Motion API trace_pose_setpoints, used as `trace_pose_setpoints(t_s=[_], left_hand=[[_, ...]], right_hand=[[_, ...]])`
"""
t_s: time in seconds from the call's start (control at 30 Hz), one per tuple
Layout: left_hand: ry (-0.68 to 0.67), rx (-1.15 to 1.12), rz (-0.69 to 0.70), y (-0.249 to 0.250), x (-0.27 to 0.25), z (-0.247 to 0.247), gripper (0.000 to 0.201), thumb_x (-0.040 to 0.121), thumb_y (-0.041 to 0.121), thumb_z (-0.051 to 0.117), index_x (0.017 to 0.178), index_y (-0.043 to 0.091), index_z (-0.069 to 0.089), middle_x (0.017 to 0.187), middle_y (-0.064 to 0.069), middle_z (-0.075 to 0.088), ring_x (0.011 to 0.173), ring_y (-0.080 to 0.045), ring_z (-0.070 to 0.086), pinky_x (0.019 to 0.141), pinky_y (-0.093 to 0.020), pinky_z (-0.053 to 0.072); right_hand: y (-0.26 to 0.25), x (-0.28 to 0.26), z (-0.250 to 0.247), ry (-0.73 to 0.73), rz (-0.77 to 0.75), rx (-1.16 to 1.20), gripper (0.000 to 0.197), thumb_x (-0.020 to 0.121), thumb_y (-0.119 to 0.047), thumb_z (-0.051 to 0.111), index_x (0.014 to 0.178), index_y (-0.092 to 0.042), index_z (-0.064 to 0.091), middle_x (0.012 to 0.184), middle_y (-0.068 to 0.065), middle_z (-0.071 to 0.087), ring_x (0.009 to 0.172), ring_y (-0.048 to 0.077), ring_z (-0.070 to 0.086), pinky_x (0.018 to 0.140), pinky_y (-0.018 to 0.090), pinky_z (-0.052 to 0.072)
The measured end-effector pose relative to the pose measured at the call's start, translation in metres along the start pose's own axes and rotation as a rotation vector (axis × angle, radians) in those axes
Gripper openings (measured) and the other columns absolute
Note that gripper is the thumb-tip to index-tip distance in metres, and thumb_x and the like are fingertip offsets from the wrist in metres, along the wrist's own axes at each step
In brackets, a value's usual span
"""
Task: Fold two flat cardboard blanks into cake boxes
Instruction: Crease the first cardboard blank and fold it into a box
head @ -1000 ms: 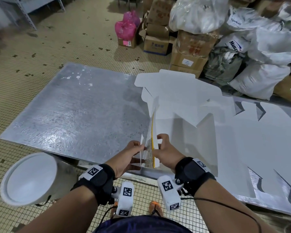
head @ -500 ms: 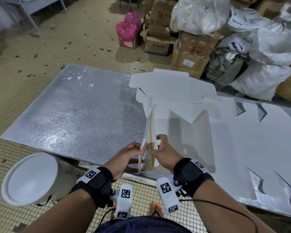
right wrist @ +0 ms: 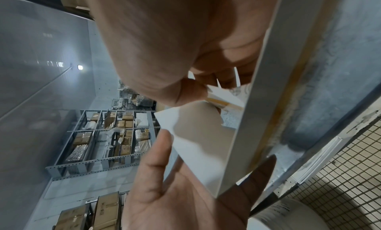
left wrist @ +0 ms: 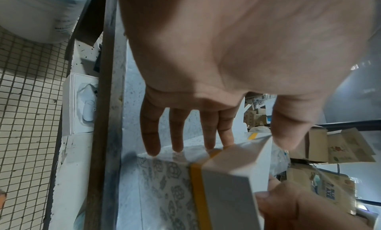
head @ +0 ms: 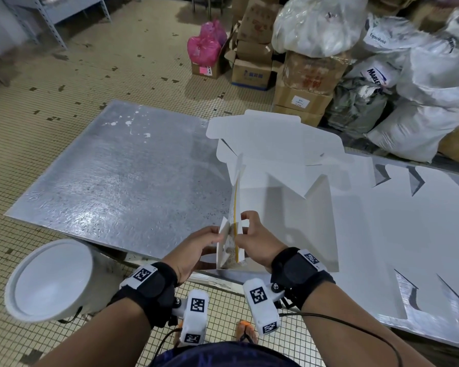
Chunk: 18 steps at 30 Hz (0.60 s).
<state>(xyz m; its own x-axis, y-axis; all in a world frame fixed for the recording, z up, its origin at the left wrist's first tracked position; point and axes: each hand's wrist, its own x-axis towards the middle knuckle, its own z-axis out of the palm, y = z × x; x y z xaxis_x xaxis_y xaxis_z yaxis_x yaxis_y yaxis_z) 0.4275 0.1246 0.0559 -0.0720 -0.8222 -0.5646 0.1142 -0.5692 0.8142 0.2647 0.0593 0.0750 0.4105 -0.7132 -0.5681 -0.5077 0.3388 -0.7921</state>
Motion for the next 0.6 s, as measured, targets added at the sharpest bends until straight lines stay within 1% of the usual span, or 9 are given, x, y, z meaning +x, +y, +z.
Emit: trace_pose_setpoints(t_s=[0.07,0.13,0.23,0.3,0.37,0.43,0.5,0.57,0.6], left_hand=[[0.025,-0.008,0.012,0.000,0.000,0.000,0.047,0.079,0.042,0.059,0.119,0.017,0.067,0.115,-0.003,0.073,0.115,-0.026,0.064,0.104,-0.050,0.045],[0.054,-0.018,0.025,0.001,0.000,0.001,0.048,0.077,0.040,0.058,0.118,0.016,0.067,0.112,-0.005,0.073,0.113,-0.026,0.065,0.097,-0.043,0.050],[0.065,-0.027,0.042,0.004,0.000,0.002,0.046,0.076,0.035,0.055,0.118,0.020,0.066,0.109,-0.005,0.075,0.107,-0.023,0.068,0.089,-0.036,0.051],[0.069,-0.045,0.041,0.004,0.002,0.001,0.046,0.076,0.032,0.054,0.119,0.020,0.067,0.110,-0.007,0.074,0.106,-0.025,0.069,0.093,-0.039,0.052],[0.060,-0.068,0.033,0.002,0.003,0.000,0.048,0.075,0.029,0.055,0.121,0.018,0.066,0.115,-0.013,0.072,0.108,-0.030,0.069,0.099,-0.046,0.051],[0.041,-0.079,0.021,0.002,0.005,0.000,0.050,0.073,0.027,0.056,0.122,0.021,0.064,0.119,-0.016,0.069,0.110,-0.034,0.067,0.102,-0.049,0.050],[0.024,-0.089,0.004,0.000,0.006,-0.001,0.051,0.071,0.029,0.055,0.122,0.025,0.061,0.120,-0.016,0.067,0.113,-0.036,0.065,0.099,-0.047,0.050],[0.016,-0.128,-0.008,-0.004,0.008,-0.003,0.054,0.071,0.030,0.056,0.125,0.024,0.058,0.118,-0.016,0.066,0.110,-0.037,0.066,0.095,-0.046,0.051],[0.013,-0.160,-0.010,-0.006,0.009,-0.004,0.054,0.072,0.029,0.056,0.126,0.022,0.057,0.114,-0.015,0.068,0.104,-0.037,0.067,0.092,-0.046,0.053]], right_hand=[[-0.001,0.000,0.001,-0.009,-0.005,0.015,0.049,0.094,-0.009,0.049,0.136,-0.022,0.027,0.099,0.002,0.059,0.076,0.012,0.059,0.059,0.021,0.048],[-0.002,-0.001,0.002,-0.012,-0.004,0.038,0.048,0.093,-0.008,0.050,0.134,-0.022,0.030,0.102,0.001,0.061,0.080,0.012,0.061,0.063,0.023,0.052],[-0.001,0.000,0.004,-0.012,0.025,0.093,0.047,0.088,-0.004,0.052,0.127,-0.024,0.034,0.113,0.005,0.062,0.097,0.023,0.066,0.080,0.035,0.060],[0.000,0.002,0.006,-0.010,0.035,0.111,0.050,0.085,-0.003,0.053,0.127,-0.023,0.035,0.120,0.004,0.058,0.103,0.026,0.065,0.089,0.042,0.057],[0.000,0.003,0.008,-0.009,0.025,0.090,0.057,0.081,-0.007,0.054,0.133,-0.021,0.034,0.126,-0.001,0.050,0.104,0.021,0.058,0.084,0.035,0.053],[0.000,0.004,0.009,-0.003,0.021,0.080,0.060,0.079,-0.008,0.055,0.134,-0.019,0.033,0.122,-0.003,0.046,0.101,0.017,0.051,0.076,0.029,0.046],[0.001,0.006,0.011,0.001,0.018,0.092,0.055,0.083,-0.004,0.055,0.131,-0.019,0.032,0.118,-0.003,0.046,0.092,0.015,0.051,0.068,0.023,0.045],[0.000,0.006,0.012,-0.001,0.013,0.125,0.054,0.086,0.002,0.054,0.129,-0.023,0.031,0.127,0.000,0.046,0.085,0.012,0.051,0.059,0.018,0.044],[-0.001,0.007,0.012,0.001,0.012,0.127,0.055,0.086,0.003,0.053,0.129,-0.023,0.031,0.131,0.001,0.045,0.081,0.012,0.052,0.058,0.019,0.044]])
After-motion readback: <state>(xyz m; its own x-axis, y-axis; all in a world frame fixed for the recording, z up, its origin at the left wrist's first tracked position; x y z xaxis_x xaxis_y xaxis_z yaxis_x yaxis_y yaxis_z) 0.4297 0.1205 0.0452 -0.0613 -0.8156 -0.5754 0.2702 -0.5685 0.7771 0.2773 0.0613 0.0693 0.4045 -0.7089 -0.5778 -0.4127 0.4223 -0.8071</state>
